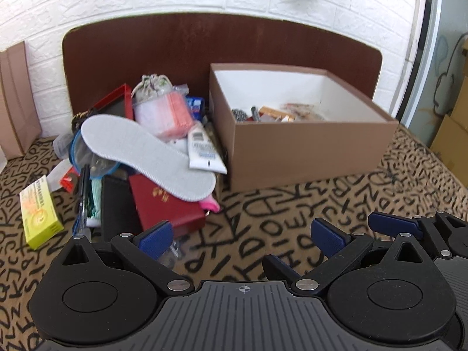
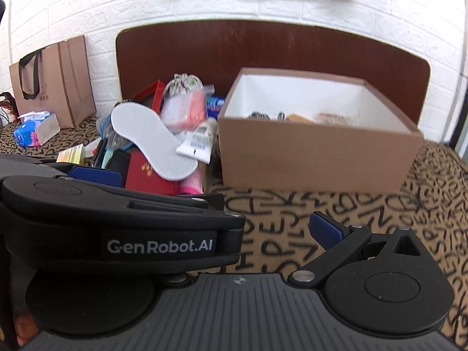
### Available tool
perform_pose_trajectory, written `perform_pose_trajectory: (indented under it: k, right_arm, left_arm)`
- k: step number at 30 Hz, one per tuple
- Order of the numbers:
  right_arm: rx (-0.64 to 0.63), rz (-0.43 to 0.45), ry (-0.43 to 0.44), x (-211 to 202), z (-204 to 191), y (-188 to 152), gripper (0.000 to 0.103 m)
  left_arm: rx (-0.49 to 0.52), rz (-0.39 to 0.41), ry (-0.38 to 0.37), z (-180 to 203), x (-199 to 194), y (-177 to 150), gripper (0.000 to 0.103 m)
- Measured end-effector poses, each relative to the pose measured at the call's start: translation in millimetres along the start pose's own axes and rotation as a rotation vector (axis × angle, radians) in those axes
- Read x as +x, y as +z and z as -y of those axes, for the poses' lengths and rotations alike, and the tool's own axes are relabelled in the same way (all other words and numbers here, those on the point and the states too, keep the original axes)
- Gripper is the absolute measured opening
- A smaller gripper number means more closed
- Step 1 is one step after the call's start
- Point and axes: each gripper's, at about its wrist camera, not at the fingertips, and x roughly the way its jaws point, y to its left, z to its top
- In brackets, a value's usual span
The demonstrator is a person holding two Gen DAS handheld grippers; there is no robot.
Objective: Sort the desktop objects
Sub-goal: 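Withdraw the left gripper from the tan box back to the clutter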
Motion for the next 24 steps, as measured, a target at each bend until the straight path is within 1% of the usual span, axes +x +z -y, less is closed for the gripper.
perform_pose_trajectory:
  k: [4,9,13,15,17,22,24]
  right_arm:
    - [0.012,-0.026,0.005,2,-4,-10,0.103]
    - [-0.005,-0.047,0.016,7,-14,-16,0.103]
    - [-0.020,-0.063,0.053,13,-24,-20,0.103]
    - [-0.033,-0.057,0.079,17,-30,-22,0.103]
    - [-0.055,-0.031,0.107,19,-37,-25,0.103]
    - [-0.071,-0.003,0.171,25,-47,-25,0.103]
    - [-0.073,-0.001,0.183,30,-50,-25,0.103]
  left_arm:
    - [-0.006,-0.018,0.002,-5,1,-8,0.103]
    - [-0.033,-0.035,0.007,-19,3,-17,0.103]
    - [-0.081,-0.015,0.014,-42,2,-28,0.103]
    - [-0.131,0.001,0.000,-57,-1,-35,0.103]
    - [-0.169,0.007,-0.015,-70,-3,-40,0.103]
    - [-0.230,0.013,0.000,-104,-7,-45,0.103]
    - [-0.243,0.013,0.001,-115,-8,-45,0.100]
